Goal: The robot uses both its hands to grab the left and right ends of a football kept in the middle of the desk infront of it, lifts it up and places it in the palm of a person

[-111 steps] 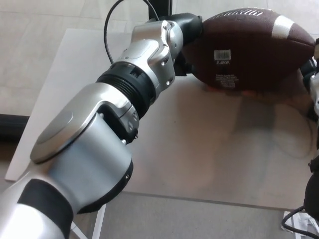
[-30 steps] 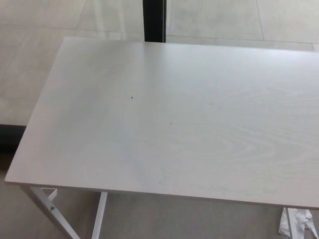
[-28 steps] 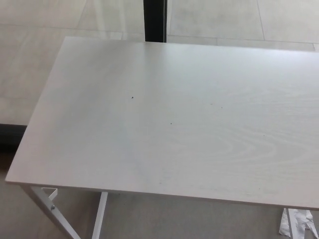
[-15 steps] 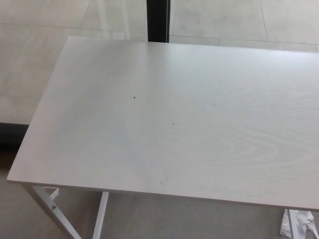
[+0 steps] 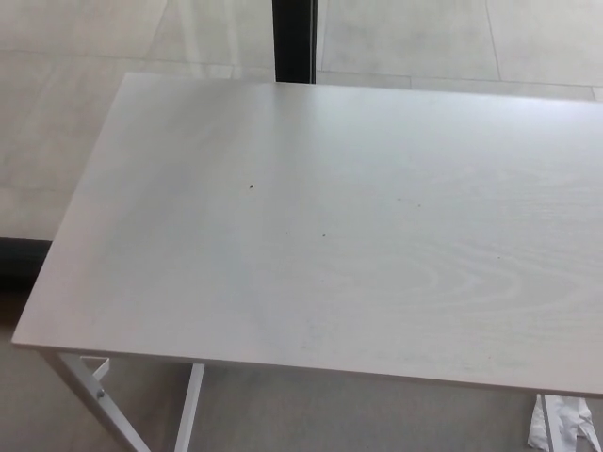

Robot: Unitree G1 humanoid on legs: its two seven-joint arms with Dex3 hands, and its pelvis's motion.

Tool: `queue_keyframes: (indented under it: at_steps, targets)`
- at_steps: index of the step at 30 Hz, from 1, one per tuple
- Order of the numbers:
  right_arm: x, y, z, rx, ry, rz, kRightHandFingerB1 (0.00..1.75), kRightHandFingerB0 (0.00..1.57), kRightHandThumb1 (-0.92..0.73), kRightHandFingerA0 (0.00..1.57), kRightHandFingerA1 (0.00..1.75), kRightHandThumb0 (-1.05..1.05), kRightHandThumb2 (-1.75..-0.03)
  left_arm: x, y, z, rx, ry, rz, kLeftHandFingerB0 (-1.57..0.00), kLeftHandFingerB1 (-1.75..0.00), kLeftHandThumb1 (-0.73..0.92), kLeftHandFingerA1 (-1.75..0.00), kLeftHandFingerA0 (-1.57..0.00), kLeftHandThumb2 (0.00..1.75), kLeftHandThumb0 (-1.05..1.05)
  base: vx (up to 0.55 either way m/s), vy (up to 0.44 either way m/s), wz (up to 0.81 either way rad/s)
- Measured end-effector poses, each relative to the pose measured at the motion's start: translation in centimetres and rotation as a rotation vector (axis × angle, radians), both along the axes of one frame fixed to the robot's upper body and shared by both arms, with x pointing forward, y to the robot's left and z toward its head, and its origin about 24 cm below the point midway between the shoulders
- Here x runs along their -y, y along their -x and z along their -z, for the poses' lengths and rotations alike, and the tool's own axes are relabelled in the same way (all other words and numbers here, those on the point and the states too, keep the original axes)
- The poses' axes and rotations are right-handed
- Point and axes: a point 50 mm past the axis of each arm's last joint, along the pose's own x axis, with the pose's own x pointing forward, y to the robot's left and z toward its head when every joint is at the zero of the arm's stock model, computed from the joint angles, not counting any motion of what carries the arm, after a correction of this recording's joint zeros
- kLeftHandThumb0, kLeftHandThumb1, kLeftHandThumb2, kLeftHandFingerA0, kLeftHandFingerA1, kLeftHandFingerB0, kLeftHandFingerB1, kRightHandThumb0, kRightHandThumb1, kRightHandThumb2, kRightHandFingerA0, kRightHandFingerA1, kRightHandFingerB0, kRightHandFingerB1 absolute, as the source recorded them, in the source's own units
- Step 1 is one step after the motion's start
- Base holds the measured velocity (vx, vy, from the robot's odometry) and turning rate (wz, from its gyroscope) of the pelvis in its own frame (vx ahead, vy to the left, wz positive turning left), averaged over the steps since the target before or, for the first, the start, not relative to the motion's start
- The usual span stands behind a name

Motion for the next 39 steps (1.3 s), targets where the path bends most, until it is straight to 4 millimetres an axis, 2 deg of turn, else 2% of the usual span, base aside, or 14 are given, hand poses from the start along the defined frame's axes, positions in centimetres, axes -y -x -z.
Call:
queue_keyframes:
  at_steps: [2,6,7,9,14,19,20,26,27,31,33,34,35,39]
  targets:
    - [0.0,0.0,0.1,-0.013,0.003,-0.029,0.47,0.3,-0.54,0.46,0.59,-0.62,-0.89,0.2,0.3,0.2,-0.005,0.012,-0.018,-0.24,-0.4,0.74,-0.62,-0.31,0.62,-0.59,0.0,0.0,0.0]
    - [-0.3,-0.9,0.4,-0.039,0.012,-0.111,0.46,0.27,-0.55,0.48,0.59,-0.63,-0.89,-0.2,-0.7,0.4,-0.01,0.015,-0.017,-0.26,-0.41,0.74,-0.64,-0.34,0.61,-0.61,0.0,0.0,0.0]
    - [-0.4,-1.3,0.5,-0.045,0.016,-0.137,0.32,0.33,-0.66,0.48,0.45,-0.57,-0.6,-0.4,-1.2,0.4,-0.009,0.01,-0.01,-0.25,-0.42,0.74,-0.65,-0.32,0.61,-0.63,0.0,0.0,0.0]
    - [-0.5,-2.0,0.6,-0.058,0.026,-0.187,0.32,0.33,-0.66,0.5,0.47,-0.57,-0.6,-0.9,-2.4,0.3,0.005,-0.004,0.014,-0.23,-0.41,0.74,-0.65,-0.31,0.61,-0.64,0.0,0.0,0.0]
    - [-0.8,-4.1,0.5,-0.058,0.067,-0.305,0.47,0.29,-0.56,0.52,0.62,-0.59,-0.9,-2.4,-5.7,-0.5,0.031,-0.084,0.135,-0.29,-0.49,0.74,-0.78,-0.45,0.63,-0.64,0.0,0.0,0.0]
    - [-0.8,-5.7,0.5,-0.009,0.085,-0.322,0.47,0.28,-0.55,0.45,0.6,-0.56,-0.88,-2.9,-7.5,-1.0,0.049,-0.136,0.206,-0.27,-0.5,0.77,-0.79,-0.41,0.62,-0.61,0.0,0.0,0.0]
    - [-0.8,-6.2,0.5,0.013,0.088,-0.319,0.33,0.36,-0.67,0.51,0.55,-0.51,-0.6,-2.9,-7.7,-0.9,0.05,-0.137,0.205,-0.25,-0.48,0.77,-0.77,-0.34,0.62,-0.6,0.0,0.0,0.0]
    - [-1.0,-8.0,0.5,0.078,0.097,-0.308,0.31,0.3,-0.69,0.3,0.49,-0.53,-0.61,-3.3,-8.0,-1.2,0.088,-0.159,0.157,-0.23,-0.47,0.74,-0.81,-0.47,0.62,-0.61,0.0,0.0,0.0]
    - [-1.0,-8.2,0.5,0.083,0.097,-0.308,0.31,0.3,-0.69,0.29,0.48,-0.53,-0.61,-3.4,-8.1,-1.3,0.099,-0.166,0.147,-0.22,-0.54,0.62,-0.78,-0.45,0.89,-0.62,0.0,0.0,0.0]
    - [-1.0,-8.1,0.5,0.081,0.093,-0.305,0.32,0.32,-0.69,0.3,0.51,-0.53,-0.61,-3.7,-7.9,-1.7,0.137,-0.186,0.106,-0.22,-0.55,0.64,-0.77,-0.43,0.89,-0.61,0.0,0.0,0.0]
    - [-0.9,-7.4,0.4,0.075,0.089,-0.295,0.32,0.32,-0.68,0.34,0.54,-0.51,-0.59,-3.7,-7.6,-1.8,0.148,-0.188,0.095,-0.29,-0.52,0.76,-0.84,-0.48,0.62,-0.59,0.0,0.0,0.0]
    - [-0.8,-7.1,0.3,0.072,0.089,-0.29,0.47,0.26,-0.54,0.45,0.69,-0.55,-0.87,-3.7,-7.5,-1.8,0.146,-0.187,0.098,-0.29,-0.52,0.75,-0.82,-0.49,0.61,-0.58,0.0,0.0,0.0]
    - [-0.7,-6.7,0.2,0.069,0.088,-0.285,0.33,0.34,-0.67,0.47,0.6,-0.48,-0.6,-3.6,-7.3,-1.8,0.143,-0.185,0.101,-0.3,-0.51,0.74,-0.78,-0.49,0.61,-0.61,0.0,0.0,0.0]
    - [0.1,-3.5,-0.6,-0.001,0.084,-0.247,0.33,0.35,-0.64,0.46,0.56,-0.52,-0.59,-2.4,-4.8,-1.3,0.081,-0.126,0.148,-0.28,-0.5,0.72,-0.73,-0.37,0.61,-0.59,0.0,0.0,0.0]
